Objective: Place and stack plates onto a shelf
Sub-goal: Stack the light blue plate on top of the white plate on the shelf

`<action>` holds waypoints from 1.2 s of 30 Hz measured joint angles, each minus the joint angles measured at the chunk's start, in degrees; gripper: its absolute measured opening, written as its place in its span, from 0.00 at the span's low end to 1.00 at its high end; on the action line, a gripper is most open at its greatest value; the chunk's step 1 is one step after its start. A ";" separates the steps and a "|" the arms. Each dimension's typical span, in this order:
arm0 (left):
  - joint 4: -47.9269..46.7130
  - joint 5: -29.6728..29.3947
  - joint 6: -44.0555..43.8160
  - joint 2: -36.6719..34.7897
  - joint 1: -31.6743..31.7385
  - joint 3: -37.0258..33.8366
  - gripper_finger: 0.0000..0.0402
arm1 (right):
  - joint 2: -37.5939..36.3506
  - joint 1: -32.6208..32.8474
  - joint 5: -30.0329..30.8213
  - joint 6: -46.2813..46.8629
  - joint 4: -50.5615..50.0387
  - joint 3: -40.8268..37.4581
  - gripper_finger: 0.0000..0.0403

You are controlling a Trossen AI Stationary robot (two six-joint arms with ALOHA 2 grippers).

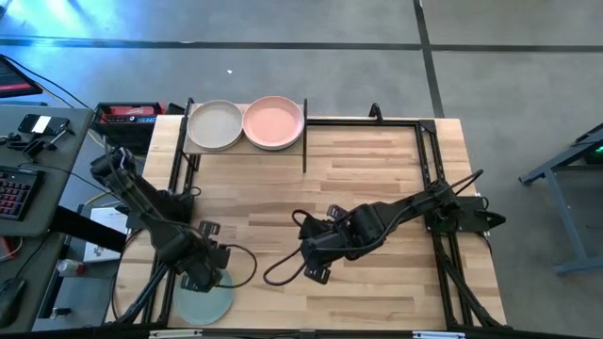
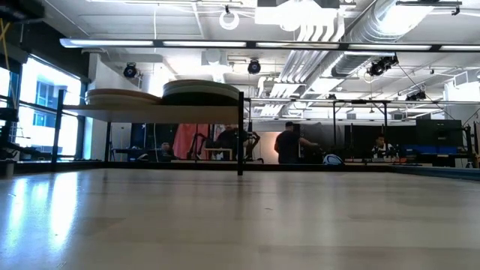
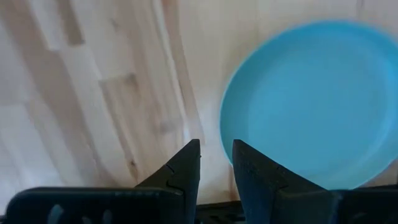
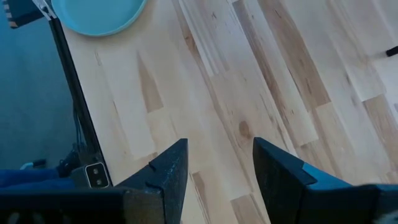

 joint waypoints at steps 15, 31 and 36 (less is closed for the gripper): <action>13.59 2.14 -1.38 0.00 -2.66 -15.58 0.21 | 0.02 0.00 -0.07 0.00 0.71 0.00 0.39; 23.89 7.17 -5.71 -0.07 -2.64 -24.01 0.21 | 0.02 0.00 -0.22 -0.15 0.85 0.00 0.39; 23.86 7.13 -6.78 -0.07 -2.64 -24.09 0.21 | 0.02 0.00 -0.24 -0.18 0.85 0.00 0.39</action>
